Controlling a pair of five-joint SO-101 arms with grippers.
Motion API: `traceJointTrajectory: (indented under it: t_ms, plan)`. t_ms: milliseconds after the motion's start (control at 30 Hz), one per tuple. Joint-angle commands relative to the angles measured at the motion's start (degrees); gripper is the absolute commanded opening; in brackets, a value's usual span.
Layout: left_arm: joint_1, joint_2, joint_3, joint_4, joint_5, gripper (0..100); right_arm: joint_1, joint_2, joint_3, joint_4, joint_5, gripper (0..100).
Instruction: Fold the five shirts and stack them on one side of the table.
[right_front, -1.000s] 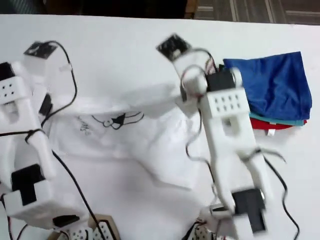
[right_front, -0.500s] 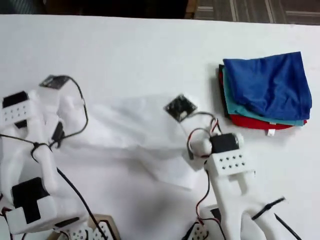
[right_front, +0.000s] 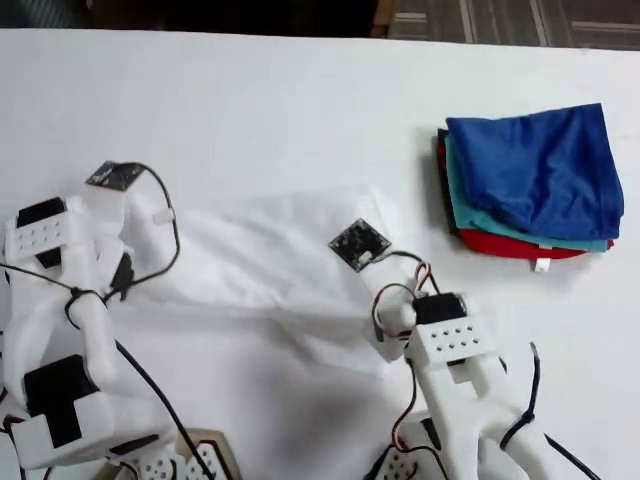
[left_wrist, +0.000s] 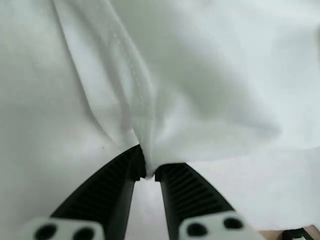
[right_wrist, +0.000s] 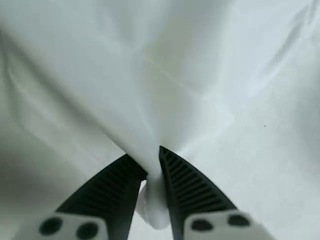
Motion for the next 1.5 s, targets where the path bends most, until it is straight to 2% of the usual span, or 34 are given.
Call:
traceJointTrajectory:
  t_ms: [0, 100, 233, 500, 633, 700, 800, 867, 933, 1033, 1167, 1300, 1467]
  plan:
    - [-0.7, -2.37, -0.04, 1.32, -1.93, 3, 0.13, -1.8, 0.35, 0.66, 0.09, 12.8]
    - [-1.05, -2.73, -0.48, 3.6, -3.43, 13, 0.13, -2.33, 0.0, 2.95, 0.09, 18.6]
    - [-3.34, -2.81, -3.65, 5.45, -3.52, 25, 0.04, -2.42, -3.16, 6.81, 0.09, 19.0]
    - [-5.1, -2.55, -21.49, 15.21, -3.43, 25, 0.04, -2.42, -21.8, 24.57, 0.09, 19.2]
    - [-4.31, -2.29, -27.74, 15.56, -2.73, 24, 0.13, -2.42, -32.62, 29.67, -0.44, 19.0]
    - [-2.2, -2.29, -28.44, 15.56, -2.73, 19, 0.22, -1.98, -36.48, 28.7, -0.53, 16.0]
    - [2.64, -2.11, -28.26, 14.15, 0.62, 1, 0.22, -1.63, -38.24, 20.26, -0.53, 0.1]
    - [5.89, -1.93, -28.35, 11.6, 2.29, 4, 0.22, 0.13, -37.71, 14.11, -0.53, 3.3]
    - [8.18, -0.18, -28.7, 8.0, 3.52, 2, -0.13, 5.14, -37.8, 9.1, -0.79, 1.9]
    - [9.23, 5.98, -28.88, 2.11, 6.59, 2, -1.45, 16.04, -39.82, 3.91, -5.01, 1.9]
    - [8.97, 14.68, -28.88, -3.96, 7.38, 2, -6.11, 31.69, -48.35, 2.77, -8.88, 1.9]
    - [8.88, 19.6, -28.88, -9.67, 7.38, 2, -10.42, 45.05, -55.82, 2.68, -9.41, 1.9]
    - [5.19, 22.77, -28.88, -14.24, 7.03, 2, -7.52, 59.3, -64.88, 2.51, -9.32, 1.9]
